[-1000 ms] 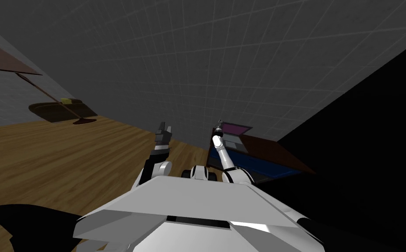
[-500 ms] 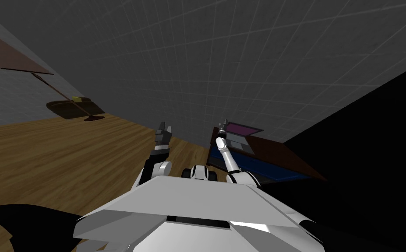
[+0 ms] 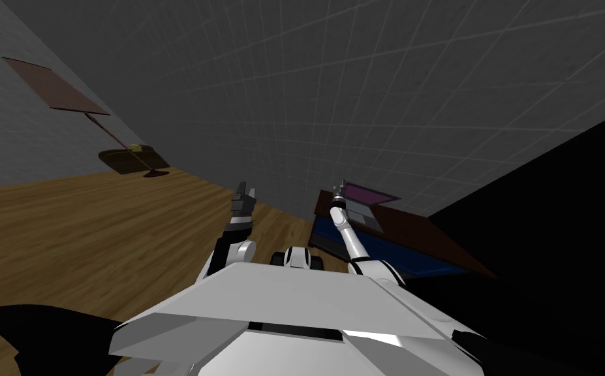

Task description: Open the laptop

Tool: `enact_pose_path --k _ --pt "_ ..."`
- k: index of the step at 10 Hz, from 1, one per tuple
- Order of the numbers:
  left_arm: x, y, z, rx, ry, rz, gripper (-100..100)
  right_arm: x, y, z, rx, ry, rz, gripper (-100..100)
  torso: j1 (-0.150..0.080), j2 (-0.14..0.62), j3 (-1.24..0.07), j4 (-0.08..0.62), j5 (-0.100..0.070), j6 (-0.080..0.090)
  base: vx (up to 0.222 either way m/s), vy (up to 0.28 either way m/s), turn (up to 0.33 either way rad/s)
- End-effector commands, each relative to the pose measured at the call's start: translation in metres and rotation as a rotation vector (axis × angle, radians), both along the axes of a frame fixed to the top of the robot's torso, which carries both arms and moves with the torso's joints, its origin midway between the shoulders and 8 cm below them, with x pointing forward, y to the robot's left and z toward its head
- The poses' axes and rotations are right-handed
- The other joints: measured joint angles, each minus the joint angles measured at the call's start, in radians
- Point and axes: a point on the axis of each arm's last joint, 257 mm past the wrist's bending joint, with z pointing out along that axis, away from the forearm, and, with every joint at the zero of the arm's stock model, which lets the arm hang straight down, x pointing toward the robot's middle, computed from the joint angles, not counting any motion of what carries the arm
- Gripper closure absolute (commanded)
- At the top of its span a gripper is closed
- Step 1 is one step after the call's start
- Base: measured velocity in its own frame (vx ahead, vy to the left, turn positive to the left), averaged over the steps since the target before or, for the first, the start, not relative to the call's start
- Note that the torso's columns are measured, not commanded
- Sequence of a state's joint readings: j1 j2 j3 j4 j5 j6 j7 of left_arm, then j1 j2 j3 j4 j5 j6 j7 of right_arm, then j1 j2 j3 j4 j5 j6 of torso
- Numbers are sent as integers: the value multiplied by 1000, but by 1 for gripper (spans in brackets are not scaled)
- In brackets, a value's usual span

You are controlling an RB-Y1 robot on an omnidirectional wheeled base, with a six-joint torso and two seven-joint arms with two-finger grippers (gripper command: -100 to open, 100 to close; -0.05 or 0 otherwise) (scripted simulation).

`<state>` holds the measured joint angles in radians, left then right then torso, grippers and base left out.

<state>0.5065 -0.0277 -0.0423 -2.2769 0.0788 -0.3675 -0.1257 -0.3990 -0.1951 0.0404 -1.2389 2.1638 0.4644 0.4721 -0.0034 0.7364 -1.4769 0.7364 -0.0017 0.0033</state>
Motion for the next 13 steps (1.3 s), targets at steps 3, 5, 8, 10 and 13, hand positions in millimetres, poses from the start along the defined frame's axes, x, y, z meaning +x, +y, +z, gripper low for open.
enact_pose_path --k 3,5,8,10,13 --pt "0 0 0 0 0 0 0 -7 -51 -23 -46 69 -25 -100 -8 -2 -2 -2 -3 2 -42 -21 102" --pt "0 0 0 0 0 0 0 -12 -80 -34 -68 108 -37 -100 -6 -3 -2 -3 -3 2 -28 -17 99" --pt "0 0 0 0 0 0 0 -18 -108 -44 -89 146 -49 -100 -7 -1 -1 -2 -3 2 -40 -25 93" --pt "0 0 0 0 0 0 0 -25 -134 -51 -108 182 -62 -100 -2 0 0 0 -1 0 -24 -23 79" --pt "0 0 0 0 0 0 0 -36 -171 -59 -132 234 -78 -100 4 3 2 3 2 -2 -40 -28 104"
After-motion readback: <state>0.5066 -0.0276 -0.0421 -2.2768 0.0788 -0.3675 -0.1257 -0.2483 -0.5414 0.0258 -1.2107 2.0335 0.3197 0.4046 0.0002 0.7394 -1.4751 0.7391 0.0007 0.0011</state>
